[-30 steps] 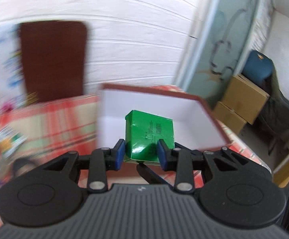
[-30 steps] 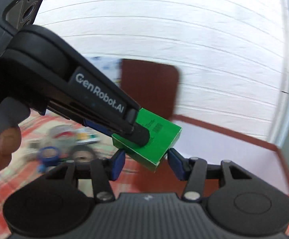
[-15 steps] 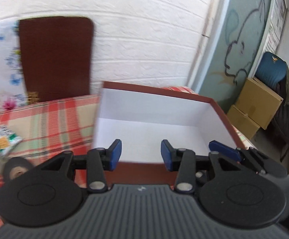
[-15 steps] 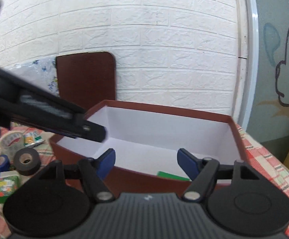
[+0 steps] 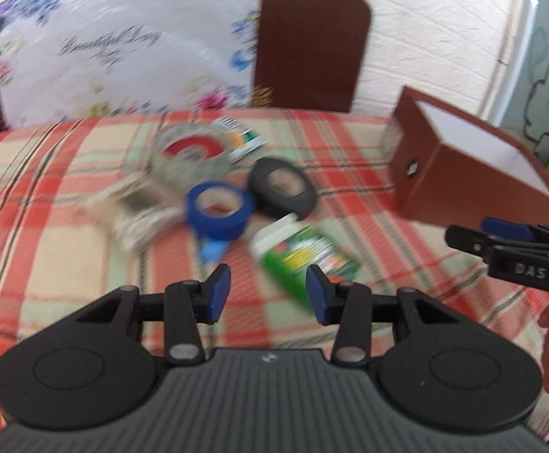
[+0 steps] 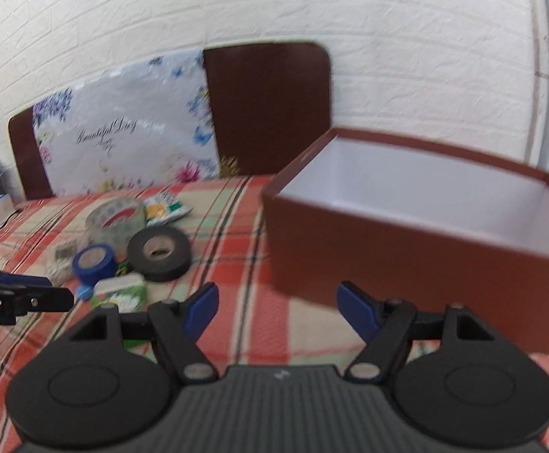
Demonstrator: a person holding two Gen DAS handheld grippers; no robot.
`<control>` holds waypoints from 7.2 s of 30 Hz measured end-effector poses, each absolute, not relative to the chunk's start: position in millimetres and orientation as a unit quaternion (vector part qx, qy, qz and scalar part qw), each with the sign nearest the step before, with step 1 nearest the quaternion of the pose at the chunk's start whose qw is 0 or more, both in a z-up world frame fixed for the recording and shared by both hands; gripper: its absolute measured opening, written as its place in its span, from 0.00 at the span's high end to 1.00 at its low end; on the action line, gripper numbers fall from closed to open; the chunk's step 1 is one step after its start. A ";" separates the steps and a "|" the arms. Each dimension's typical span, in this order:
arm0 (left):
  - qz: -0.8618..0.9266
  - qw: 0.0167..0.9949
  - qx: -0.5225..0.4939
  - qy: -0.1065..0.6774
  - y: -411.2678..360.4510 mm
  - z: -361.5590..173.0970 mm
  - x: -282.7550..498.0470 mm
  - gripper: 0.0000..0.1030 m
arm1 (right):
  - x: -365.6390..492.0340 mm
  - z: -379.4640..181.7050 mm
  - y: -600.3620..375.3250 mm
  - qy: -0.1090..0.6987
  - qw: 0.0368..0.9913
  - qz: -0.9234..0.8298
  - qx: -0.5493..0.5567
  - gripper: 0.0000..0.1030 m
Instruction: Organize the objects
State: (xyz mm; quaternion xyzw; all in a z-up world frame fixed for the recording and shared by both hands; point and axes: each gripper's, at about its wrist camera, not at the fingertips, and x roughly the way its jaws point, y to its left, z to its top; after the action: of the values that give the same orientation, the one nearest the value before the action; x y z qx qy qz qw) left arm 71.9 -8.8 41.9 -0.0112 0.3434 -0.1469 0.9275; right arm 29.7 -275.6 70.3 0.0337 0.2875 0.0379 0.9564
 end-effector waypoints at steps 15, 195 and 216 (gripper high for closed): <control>-0.065 0.936 -0.009 0.346 38.3 2.9 76.3 0.55 | 17.3 26.2 -190.0 0.369 0.924 0.095 -0.024 0.24; -0.051 0.956 -0.021 0.287 89.3 -11.3 81.1 0.49 | 95.4 37.5 -95.3 0.293 0.934 0.165 -0.123 0.43; -0.142 0.918 0.002 0.371 -1.2 23.0 56.3 0.48 | -29.5 20.3 -206.5 0.313 0.943 0.092 -0.063 0.10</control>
State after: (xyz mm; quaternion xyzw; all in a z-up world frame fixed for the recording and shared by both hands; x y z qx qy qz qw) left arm 56.3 -1.2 23.0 0.0023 0.3706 -0.1420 0.9179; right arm -29.5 -206.5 20.3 -0.0631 0.3129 0.0916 0.9432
